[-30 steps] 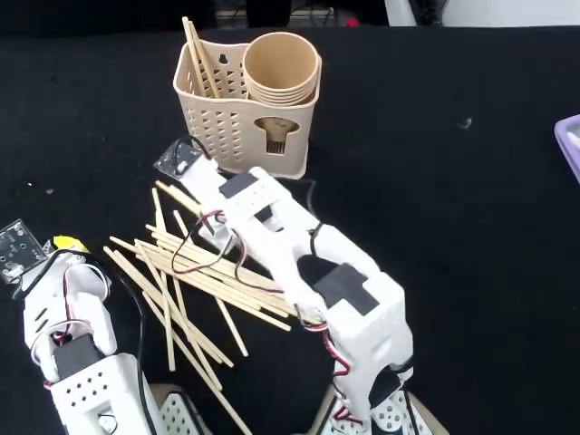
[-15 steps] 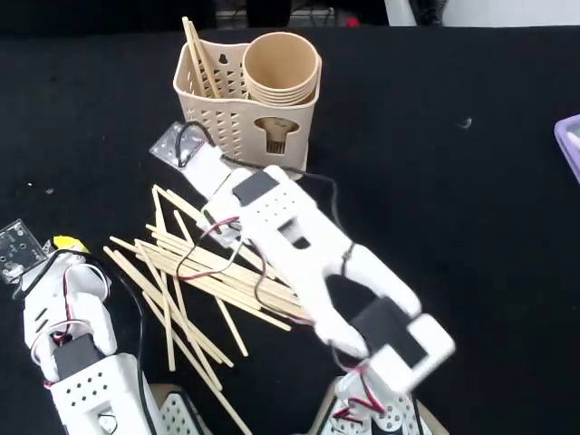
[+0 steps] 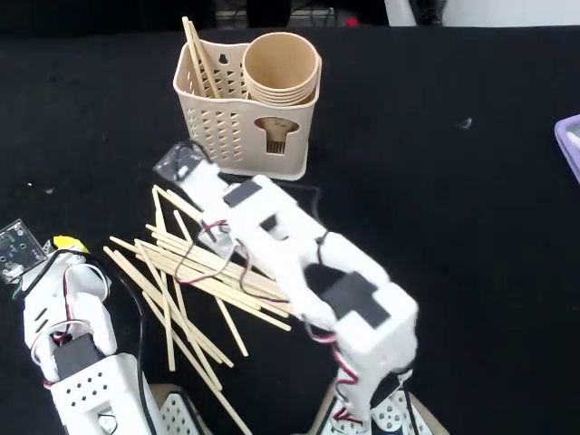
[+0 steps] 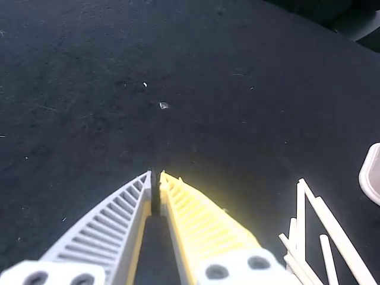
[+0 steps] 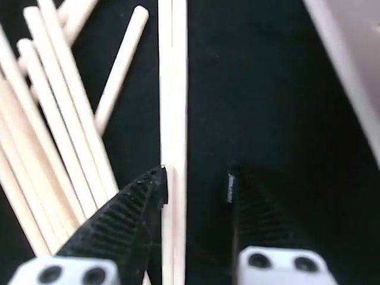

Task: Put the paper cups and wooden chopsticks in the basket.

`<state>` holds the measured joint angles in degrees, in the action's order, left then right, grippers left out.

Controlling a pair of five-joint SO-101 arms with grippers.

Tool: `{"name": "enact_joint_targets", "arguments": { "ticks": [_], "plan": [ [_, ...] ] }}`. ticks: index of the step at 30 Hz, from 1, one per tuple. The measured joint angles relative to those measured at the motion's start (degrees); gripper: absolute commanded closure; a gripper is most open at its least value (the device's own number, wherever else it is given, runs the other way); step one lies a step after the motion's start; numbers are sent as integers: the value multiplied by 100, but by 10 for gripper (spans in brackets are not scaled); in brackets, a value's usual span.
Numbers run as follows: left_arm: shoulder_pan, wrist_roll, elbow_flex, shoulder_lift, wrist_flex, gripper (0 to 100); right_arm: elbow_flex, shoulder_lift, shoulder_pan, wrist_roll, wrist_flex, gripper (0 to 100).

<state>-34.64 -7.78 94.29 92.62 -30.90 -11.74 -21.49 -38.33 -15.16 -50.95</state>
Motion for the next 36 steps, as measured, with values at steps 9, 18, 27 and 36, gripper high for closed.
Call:
{"name": "enact_joint_targets", "arguments": {
  "ticks": [9,18,27,36],
  "plan": [
    [0,0,0,0,0,967,1327,-923,-26,0,-905,979],
    [0,0,0,0,0,967,1389,-941,-9,0,-1002,988],
    [0,0,0,0,0,967,387,791,88,-9,-1046,988],
    [0,0,0,0,0,967,-176,1609,62,-9,-888,988]
  ]
}}
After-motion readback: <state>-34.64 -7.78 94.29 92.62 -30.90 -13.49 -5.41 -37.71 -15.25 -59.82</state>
